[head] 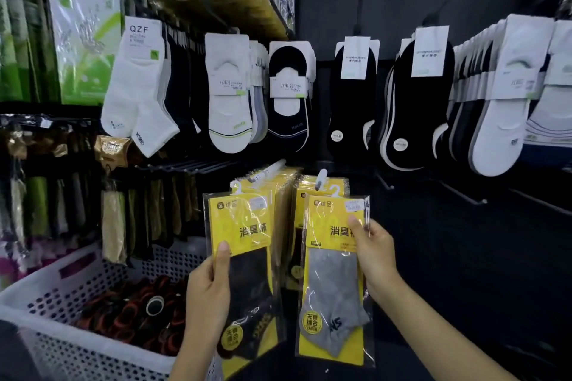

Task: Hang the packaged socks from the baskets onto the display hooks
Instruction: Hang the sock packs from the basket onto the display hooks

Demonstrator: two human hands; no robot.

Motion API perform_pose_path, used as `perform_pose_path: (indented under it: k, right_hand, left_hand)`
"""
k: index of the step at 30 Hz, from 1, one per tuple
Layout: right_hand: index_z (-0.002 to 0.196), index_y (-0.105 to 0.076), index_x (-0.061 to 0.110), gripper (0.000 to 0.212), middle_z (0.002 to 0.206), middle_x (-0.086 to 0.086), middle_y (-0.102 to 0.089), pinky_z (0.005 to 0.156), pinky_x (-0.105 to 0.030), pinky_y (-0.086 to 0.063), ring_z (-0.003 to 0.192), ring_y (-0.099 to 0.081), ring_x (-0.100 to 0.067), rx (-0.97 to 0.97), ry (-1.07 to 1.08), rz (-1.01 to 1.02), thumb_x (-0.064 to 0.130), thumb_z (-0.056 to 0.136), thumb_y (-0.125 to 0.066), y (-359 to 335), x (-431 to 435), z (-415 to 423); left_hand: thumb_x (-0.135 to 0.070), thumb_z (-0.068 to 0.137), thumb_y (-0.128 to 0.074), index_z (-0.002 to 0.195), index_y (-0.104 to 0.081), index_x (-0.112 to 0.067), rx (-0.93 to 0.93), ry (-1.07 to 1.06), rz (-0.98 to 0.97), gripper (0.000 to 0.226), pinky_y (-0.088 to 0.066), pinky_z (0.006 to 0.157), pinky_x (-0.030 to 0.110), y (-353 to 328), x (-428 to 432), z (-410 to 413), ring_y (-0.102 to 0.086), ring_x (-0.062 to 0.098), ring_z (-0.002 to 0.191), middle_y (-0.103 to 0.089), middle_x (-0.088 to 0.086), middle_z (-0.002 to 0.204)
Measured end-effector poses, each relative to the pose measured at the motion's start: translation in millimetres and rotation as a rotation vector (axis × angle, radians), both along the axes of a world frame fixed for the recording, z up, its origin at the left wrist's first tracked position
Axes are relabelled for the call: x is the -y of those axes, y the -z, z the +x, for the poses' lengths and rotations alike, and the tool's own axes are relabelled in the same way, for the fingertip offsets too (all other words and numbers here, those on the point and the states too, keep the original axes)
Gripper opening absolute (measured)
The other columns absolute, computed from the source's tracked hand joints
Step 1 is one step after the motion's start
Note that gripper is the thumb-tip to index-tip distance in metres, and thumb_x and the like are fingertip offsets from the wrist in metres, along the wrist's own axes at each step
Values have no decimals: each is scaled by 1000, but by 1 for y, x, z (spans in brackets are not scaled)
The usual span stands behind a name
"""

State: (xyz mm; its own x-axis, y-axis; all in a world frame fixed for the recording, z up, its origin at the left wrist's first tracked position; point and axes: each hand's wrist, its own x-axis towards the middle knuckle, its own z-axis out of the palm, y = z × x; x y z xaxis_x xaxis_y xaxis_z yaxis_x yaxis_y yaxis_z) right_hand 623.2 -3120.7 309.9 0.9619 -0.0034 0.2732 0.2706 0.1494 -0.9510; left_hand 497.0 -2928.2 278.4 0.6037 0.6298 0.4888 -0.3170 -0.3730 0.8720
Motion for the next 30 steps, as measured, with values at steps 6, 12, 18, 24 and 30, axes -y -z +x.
perform_pose_path:
  k: [6, 12, 18, 24, 30]
  right_hand:
    - [89, -66, 8, 22, 91, -15, -72, 80, -45, -55, 85, -68, -32, 56, -15, -99, 29, 93, -59, -5, -22, 15]
    - [78, -64, 14, 23, 80, -4, -69, 60, -31, -52, 76, -65, -19, -69, 138, -89, 35, 89, -64, 4, -39, 37]
    - [84, -54, 13, 32, 79, 0, -57, 50, -21, -35, 63, -51, -8, -182, 338, -153, 37, 78, -75, 18, -24, 47]
    - [91, -58, 9, 18, 85, -6, -58, 68, -29, -51, 75, -56, -16, -185, 177, -74, 26, 90, -62, 38, -10, 19]
    - [101, -66, 18, 27, 95, -3, -70, 68, -21, -54, 82, -68, -15, -113, -311, -35, 37, 96, -47, 19, -24, -34]
  left_hand:
    - [-50, 88, -40, 53, -21, -19, 6, -48, 22, 50, -20, 47, 24, -3, -12, 0, -20, 4, 36, -21, -9, 39]
    - [-51, 89, -40, 54, -22, -19, -13, -35, 53, 50, -19, 46, 24, -2, -10, 1, -20, 5, 39, -20, -9, 44]
    - [-52, 87, -40, 55, -23, -18, -9, 7, 21, 50, -21, 48, 26, -4, -5, 3, -21, 5, 39, -21, -10, 43]
    - [-52, 87, -38, 52, -29, -11, -2, 60, 51, 55, -21, 40, 13, 4, 6, 12, -25, 4, 37, -25, -8, 41]
    - [-50, 87, -38, 52, -31, -19, -1, 133, 45, 47, -24, 39, 10, 16, 30, 23, -30, 4, 36, -29, -9, 38]
